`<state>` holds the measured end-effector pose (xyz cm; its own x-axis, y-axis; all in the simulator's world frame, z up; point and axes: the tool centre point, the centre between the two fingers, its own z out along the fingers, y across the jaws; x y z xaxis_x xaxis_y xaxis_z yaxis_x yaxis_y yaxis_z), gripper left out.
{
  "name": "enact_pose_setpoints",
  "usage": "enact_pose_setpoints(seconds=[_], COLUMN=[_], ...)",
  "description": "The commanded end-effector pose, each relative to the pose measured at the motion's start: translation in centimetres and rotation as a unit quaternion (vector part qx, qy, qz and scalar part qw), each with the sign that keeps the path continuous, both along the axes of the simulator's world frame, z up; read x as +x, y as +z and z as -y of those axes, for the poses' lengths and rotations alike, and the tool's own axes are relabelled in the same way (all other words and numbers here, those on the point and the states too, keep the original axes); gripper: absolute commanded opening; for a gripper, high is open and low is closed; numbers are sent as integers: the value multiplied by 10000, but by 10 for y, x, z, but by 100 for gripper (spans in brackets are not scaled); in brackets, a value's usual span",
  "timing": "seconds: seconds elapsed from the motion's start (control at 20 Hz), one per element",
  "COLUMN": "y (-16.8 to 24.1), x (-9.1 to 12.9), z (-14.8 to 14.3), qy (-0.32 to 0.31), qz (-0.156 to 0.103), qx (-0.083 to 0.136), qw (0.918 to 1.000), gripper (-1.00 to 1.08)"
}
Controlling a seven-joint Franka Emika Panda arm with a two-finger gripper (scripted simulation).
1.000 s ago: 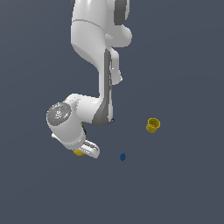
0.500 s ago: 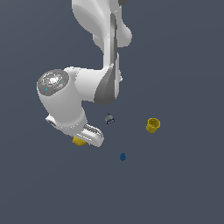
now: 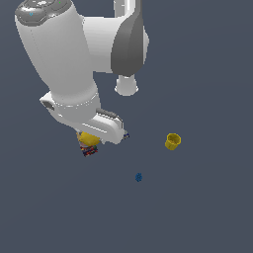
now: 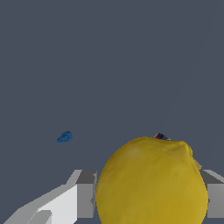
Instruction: Pick up a designated object from a clutter of objects.
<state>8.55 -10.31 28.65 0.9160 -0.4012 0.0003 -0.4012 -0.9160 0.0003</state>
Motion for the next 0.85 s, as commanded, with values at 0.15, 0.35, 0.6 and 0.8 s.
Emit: enact_pose_setpoints(seconds=[0.15,0.35,0.6,0.8], y=[52,77,94,98], x=[-4,-5,-5,-4], z=[-10,-16,-19,-20], qy=[-2,1,1,1], qz=[-2,-1,-1,-1], qx=[-2,-1,-1,-1], qw=[10000,10000,10000,10000], gripper=[-100,-100,-100,-100])
